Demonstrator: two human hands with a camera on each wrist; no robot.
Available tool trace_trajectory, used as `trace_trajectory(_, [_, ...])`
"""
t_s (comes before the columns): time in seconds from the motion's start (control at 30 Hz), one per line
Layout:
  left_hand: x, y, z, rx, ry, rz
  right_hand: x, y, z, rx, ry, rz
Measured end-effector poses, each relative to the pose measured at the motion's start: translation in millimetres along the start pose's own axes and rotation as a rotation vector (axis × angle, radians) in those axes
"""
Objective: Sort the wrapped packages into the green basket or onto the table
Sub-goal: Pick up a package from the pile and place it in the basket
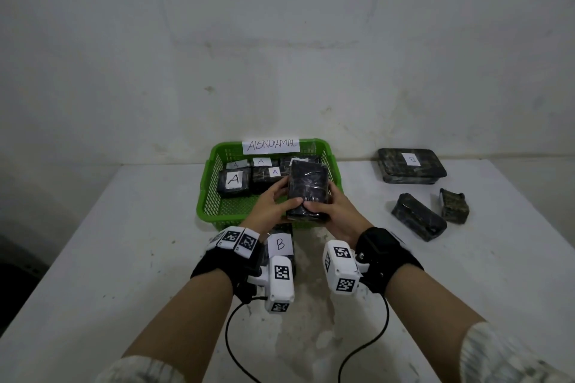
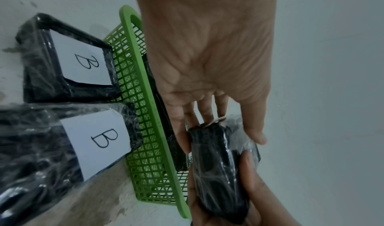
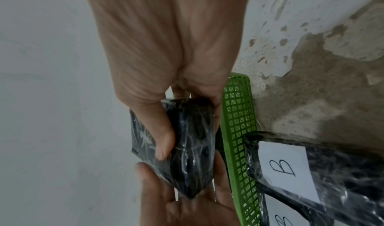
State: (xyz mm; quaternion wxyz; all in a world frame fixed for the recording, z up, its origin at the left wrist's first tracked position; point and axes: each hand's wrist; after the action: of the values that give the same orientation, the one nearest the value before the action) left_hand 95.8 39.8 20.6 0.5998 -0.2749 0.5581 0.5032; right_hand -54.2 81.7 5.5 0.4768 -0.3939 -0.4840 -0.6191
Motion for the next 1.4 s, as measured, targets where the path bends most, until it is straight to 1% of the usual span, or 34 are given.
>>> trace_trajectory(0.1, [-1,0,-1,-0.016,0.015,-0.002,5,0,3,0.054,0.000,-0.010])
trace_trajectory(0.2, [-3,-3,-1,-0.022,-0.024,0.104,7,0,4,0.079,0.013,-0.036])
trace_trajectory(0.3, [-3,-3,0,-0.016,-0.028,0.100,5,0,5,0.041,0.019,-0.015])
trace_trajectory(0.43, [0,-2,0,-0.044,0.027,0.020,6,1,6,0.036,0.016,-0.016])
trace_trajectory(0.6, [0,-3,0,-0.040,-0.004,0.077,7,1,8,-0.015,0.016,-0.032])
trace_trajectory(0.73, [2,-1,-1,-0.064,0.046,0.009,5,3,9,-0.031,0.015,0.021])
trace_trajectory(0.87, [1,0,0,-0.009,0.015,-0.021,8,2,8,-0.043,0.062,-0.020])
trace_trajectory(0.93, [0,0,1,0.008,0.010,-0.049,9,2,8,-0.055,0.076,0.001])
trace_trajectory(1.03, [1,1,2,-0.008,0.084,-0.117,10,2,9,-0.079,0.075,0.071])
trace_trajectory(1.1, [-1,2,4,-0.002,0.138,-0.133,10,3,12,-0.062,0.076,0.093])
trace_trajectory(1.17, [-5,4,5,-0.006,0.114,-0.089,14,3,14,-0.022,0.082,0.076])
trace_trajectory(1.27, [-11,4,6,-0.018,0.021,-0.004,18,2,12,0.017,0.124,0.081])
trace_trajectory(1.4, [-14,7,11,0.024,-0.034,-0.007,19,4,10,0.046,0.147,0.118])
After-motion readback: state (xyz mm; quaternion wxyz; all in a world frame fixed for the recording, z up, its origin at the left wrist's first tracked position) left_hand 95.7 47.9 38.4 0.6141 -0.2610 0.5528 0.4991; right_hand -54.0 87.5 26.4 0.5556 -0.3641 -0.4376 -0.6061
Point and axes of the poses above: each hand's wrist, its own z-axis away from the middle knuckle, its own y-axis out of the palm, x = y × z, and after that the axes turned 12 degrees about z, right-handed
